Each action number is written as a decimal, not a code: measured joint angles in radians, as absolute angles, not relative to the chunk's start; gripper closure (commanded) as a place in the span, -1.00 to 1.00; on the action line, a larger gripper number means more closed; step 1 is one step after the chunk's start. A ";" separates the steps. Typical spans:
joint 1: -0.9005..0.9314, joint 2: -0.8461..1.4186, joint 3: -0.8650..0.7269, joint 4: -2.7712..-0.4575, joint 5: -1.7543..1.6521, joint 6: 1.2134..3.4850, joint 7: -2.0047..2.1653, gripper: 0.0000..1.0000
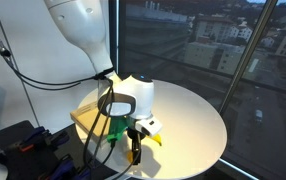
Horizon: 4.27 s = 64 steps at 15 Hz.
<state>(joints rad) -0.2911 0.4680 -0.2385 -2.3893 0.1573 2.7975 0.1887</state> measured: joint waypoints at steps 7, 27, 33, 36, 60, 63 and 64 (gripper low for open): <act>-0.292 0.491 -0.227 -2.378 0.165 2.807 0.188 -1.00; -0.292 0.551 -0.219 -2.342 0.166 2.808 0.188 0.13; -0.292 0.551 -0.219 -2.341 0.166 2.808 0.188 0.13; -0.292 0.551 -0.219 -2.341 0.166 2.808 0.187 0.13; -0.292 0.442 -0.246 -2.345 0.164 2.714 0.092 0.13; -0.292 0.420 -0.248 -2.346 0.164 2.694 0.074 0.13; -0.292 0.412 -0.249 -2.346 0.164 2.687 0.068 0.13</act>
